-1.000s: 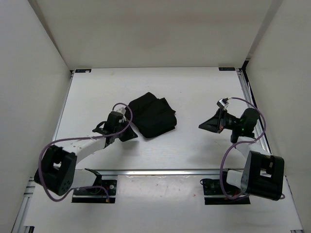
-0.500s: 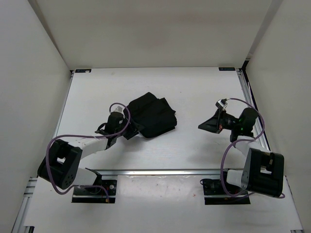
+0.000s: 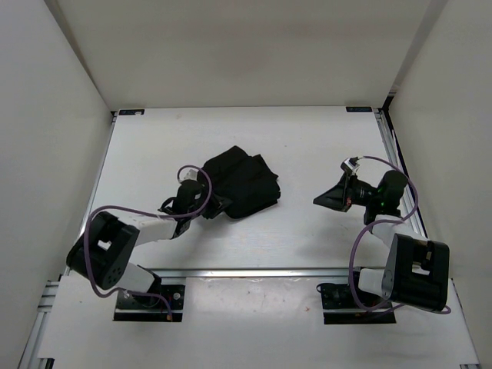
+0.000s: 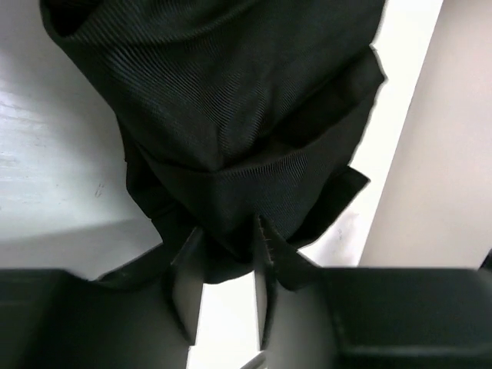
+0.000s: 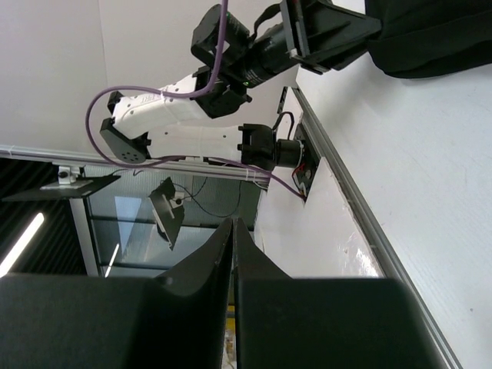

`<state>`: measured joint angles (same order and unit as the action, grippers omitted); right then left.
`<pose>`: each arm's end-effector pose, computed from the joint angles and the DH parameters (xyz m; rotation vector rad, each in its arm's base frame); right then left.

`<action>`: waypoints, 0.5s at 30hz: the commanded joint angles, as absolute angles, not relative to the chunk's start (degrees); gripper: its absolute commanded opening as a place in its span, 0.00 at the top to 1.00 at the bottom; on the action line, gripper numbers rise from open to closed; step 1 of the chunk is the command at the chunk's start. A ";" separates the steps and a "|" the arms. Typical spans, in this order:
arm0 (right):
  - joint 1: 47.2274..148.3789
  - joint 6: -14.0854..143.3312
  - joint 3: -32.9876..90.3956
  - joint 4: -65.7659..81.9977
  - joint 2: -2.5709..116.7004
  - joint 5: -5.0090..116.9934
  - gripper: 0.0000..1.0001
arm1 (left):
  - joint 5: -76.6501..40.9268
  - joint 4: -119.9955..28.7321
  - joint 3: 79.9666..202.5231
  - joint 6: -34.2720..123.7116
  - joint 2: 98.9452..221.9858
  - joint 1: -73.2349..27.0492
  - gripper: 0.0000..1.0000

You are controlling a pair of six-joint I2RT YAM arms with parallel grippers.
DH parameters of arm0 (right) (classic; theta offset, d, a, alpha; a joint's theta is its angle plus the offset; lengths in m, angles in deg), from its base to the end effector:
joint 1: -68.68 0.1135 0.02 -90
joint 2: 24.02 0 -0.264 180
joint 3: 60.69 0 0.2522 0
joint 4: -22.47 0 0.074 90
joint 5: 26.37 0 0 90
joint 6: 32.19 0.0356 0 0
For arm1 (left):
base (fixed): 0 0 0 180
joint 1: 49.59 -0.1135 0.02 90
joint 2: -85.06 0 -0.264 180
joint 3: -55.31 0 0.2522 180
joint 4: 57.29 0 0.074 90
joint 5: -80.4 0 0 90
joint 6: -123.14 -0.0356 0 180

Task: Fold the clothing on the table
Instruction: Fold the skirt

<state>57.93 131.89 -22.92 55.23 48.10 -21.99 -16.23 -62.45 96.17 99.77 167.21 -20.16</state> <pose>0.2265 -0.0069 0.2203 0.0139 2.0006 1.9308 0.2260 -0.1322 0.1441 -0.7002 2.3027 -1.0020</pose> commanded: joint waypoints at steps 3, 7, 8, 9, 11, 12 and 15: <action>57.87 130.50 -21.88 55.73 48.23 -32.52 0.94 | -16.19 -66.02 98.69 101.60 171.18 -17.78 0.83; 57.69 130.50 -22.23 55.56 48.14 -32.61 0.94 | -16.80 -66.03 100.18 102.48 172.94 -14.80 1.00; 57.52 130.32 -22.15 55.64 47.97 -32.52 0.94 | -16.63 -66.38 100.97 102.57 173.21 -13.48 1.00; 57.69 130.49 -22.23 55.56 48.14 -32.08 0.94 | -17.07 -66.47 102.11 102.83 174.26 -12.51 1.00; 57.34 130.41 -22.32 55.73 47.88 -32.43 0.94 | -16.99 -67.07 103.70 104.23 175.49 -10.32 0.99; 57.25 130.32 -22.32 55.38 47.70 -32.52 0.94 | -17.24 -67.69 104.75 105.03 176.72 -9.00 0.95; 57.07 130.67 -22.76 55.91 47.88 -32.35 0.94 | -17.77 -71.72 108.52 108.11 180.40 -5.49 0.76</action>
<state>57.63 131.08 -22.92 55.12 48.10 -21.99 -16.50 -66.88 104.49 104.78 178.42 -8.67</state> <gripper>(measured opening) 0.063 0.201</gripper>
